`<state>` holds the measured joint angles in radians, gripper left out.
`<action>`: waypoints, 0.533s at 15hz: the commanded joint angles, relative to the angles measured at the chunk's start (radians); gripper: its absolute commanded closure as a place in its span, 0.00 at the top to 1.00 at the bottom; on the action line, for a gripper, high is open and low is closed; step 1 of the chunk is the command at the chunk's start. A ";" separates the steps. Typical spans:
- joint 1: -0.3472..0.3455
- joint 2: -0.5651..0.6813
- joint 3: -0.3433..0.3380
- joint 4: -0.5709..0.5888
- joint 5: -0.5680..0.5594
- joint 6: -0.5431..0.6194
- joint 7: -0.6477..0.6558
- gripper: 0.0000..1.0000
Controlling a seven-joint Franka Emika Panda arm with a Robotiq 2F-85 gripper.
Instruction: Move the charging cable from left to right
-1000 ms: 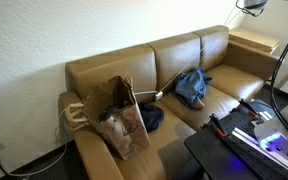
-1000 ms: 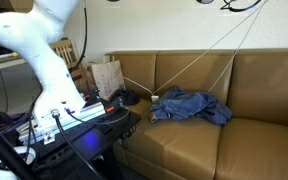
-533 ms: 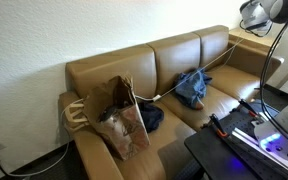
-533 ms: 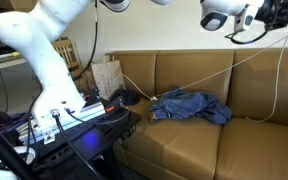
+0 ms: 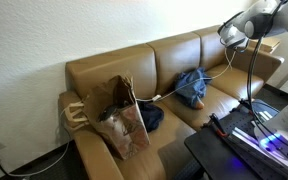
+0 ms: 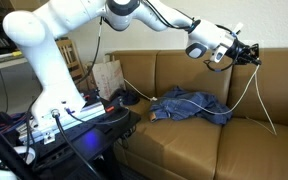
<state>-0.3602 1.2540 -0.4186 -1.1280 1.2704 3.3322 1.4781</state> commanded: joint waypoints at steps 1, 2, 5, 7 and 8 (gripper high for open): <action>0.138 0.048 -0.210 -0.064 -0.004 -0.142 0.222 0.30; 0.181 0.073 -0.292 -0.081 -0.034 -0.213 0.316 0.37; 0.248 0.174 -0.530 -0.081 -0.111 -0.406 0.547 0.58; 0.220 0.234 -0.656 -0.002 -0.273 -0.594 0.707 0.73; 0.172 0.235 -0.670 0.068 -0.386 -0.682 0.753 0.80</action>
<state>-0.1195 1.4331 -0.9860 -1.1930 1.0788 2.8430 2.0771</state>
